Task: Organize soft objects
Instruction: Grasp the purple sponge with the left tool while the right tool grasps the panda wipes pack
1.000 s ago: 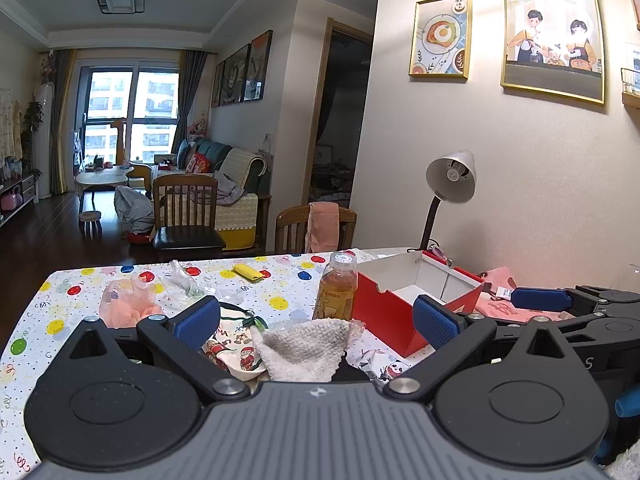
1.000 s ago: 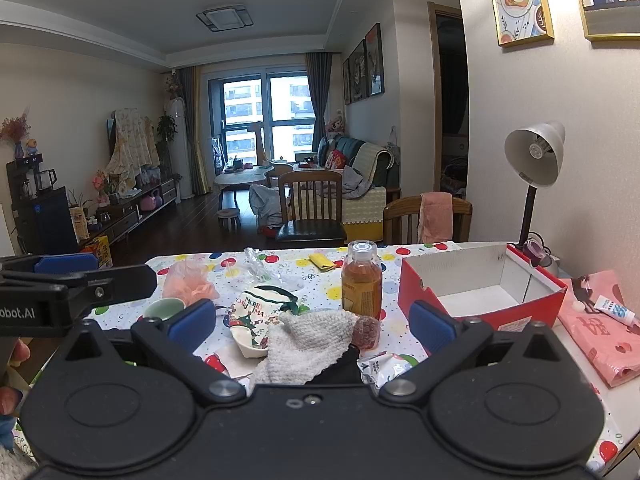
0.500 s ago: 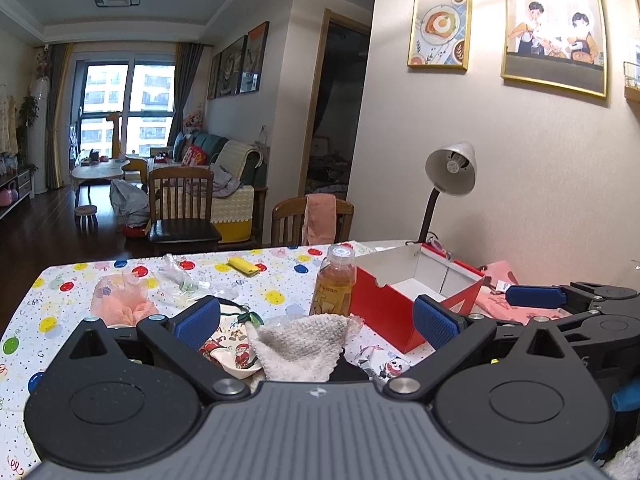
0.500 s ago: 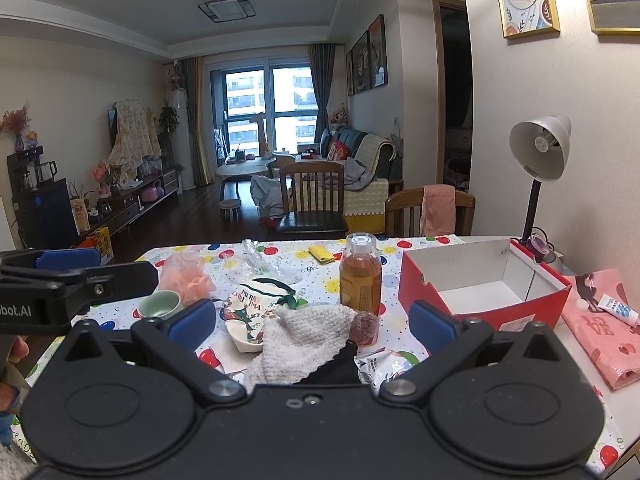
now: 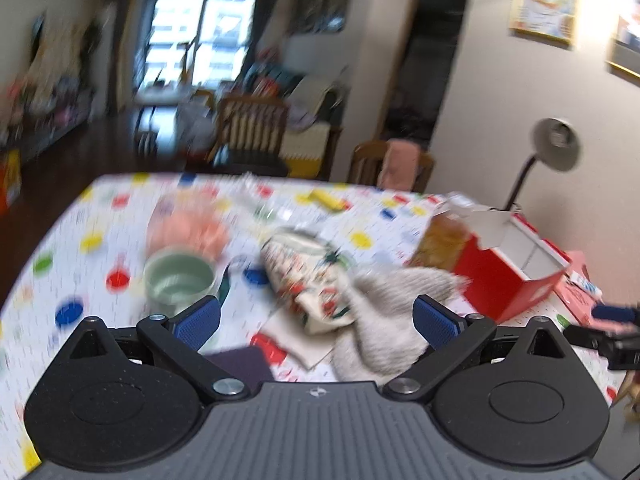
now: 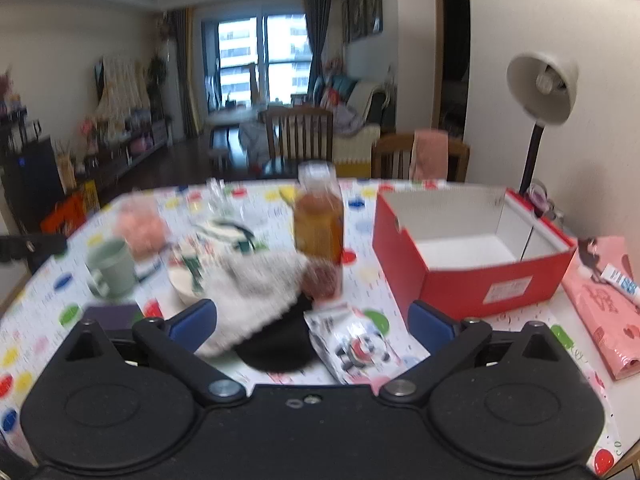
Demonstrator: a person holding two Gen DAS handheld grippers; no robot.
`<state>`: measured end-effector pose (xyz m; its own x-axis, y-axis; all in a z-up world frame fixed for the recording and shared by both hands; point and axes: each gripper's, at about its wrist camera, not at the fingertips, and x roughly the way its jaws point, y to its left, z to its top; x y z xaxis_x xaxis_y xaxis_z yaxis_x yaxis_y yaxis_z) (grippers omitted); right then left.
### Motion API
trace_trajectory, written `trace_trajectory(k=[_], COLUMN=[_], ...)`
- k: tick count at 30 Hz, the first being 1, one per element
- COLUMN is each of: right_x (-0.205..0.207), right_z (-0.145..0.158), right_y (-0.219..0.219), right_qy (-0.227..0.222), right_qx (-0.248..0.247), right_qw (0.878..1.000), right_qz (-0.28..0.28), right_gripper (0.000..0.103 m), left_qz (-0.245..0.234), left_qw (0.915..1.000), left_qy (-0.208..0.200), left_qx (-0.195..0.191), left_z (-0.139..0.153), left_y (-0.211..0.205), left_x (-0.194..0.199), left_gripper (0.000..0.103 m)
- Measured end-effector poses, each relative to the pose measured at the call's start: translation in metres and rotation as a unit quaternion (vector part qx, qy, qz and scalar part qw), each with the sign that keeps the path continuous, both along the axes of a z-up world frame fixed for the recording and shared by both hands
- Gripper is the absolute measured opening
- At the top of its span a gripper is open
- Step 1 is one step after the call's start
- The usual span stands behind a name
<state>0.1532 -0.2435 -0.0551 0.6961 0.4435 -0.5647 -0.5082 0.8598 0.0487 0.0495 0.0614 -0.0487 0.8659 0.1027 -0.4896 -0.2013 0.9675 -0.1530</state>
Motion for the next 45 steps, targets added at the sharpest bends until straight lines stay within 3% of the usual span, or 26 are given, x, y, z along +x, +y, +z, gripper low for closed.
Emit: trace_trajectory(k=[4,9,13,18,24,27,32,36,45], right_x=[0.023,0.047,0.063,0.08,0.087,0.088,0.091,0.095,0.119], right_z=[-0.023,-0.046,-0.057,-0.066,-0.074,-0.076,-0.084,-0.088,-0.101], right_y=[-0.002,-0.001,0.0,-0.004,-0.001,0.0,0.001,0.004,0.017], right_qy=[0.033,0.046,0.055,0.075,0.086,0.093,0.11,0.11,0.127], right_qx=[-0.035,-0.074,-0.089,-0.098,-0.121,-0.124,-0.137,-0.153,-0.158], right_qw=[0.999,0.995,0.993,0.99,0.986,0.984,0.977,0.972,0.967], right_qz=[0.015,0.038,0.051,0.064,0.08,0.092,0.122,0.141,0.151], right_gripper=[0.099,0.098,0.097,0.097,0.097,0.097,0.097,0.097,0.097], left_qz=[0.039,0.063,0.07,-0.031,-0.129,-0.186,-0.284,-0.318,-0.336], left_qw=[0.997,0.9935,0.9882,0.9874,0.9741,0.9627,0.9224,0.8962,0.8684], left_qy=[0.043,0.093,0.135,0.154,0.18,0.182,0.222,0.253,0.303], left_qx=[-0.05,-0.02,-0.021,0.022,0.046,0.074,0.139,0.179,0.202], left_z=[-0.027,-0.063,-0.087,-0.091,-0.101,-0.103,-0.116,-0.125,-0.14], left_y=[0.034,0.048,0.052,0.052,0.071,0.063,0.046,0.045,0.047], left_x=[0.012,0.025,0.04,0.046,0.054,0.063,0.083,0.096,0.121], left_gripper=[0.103,0.103,0.102,0.102,0.102,0.102,0.102,0.102,0.102])
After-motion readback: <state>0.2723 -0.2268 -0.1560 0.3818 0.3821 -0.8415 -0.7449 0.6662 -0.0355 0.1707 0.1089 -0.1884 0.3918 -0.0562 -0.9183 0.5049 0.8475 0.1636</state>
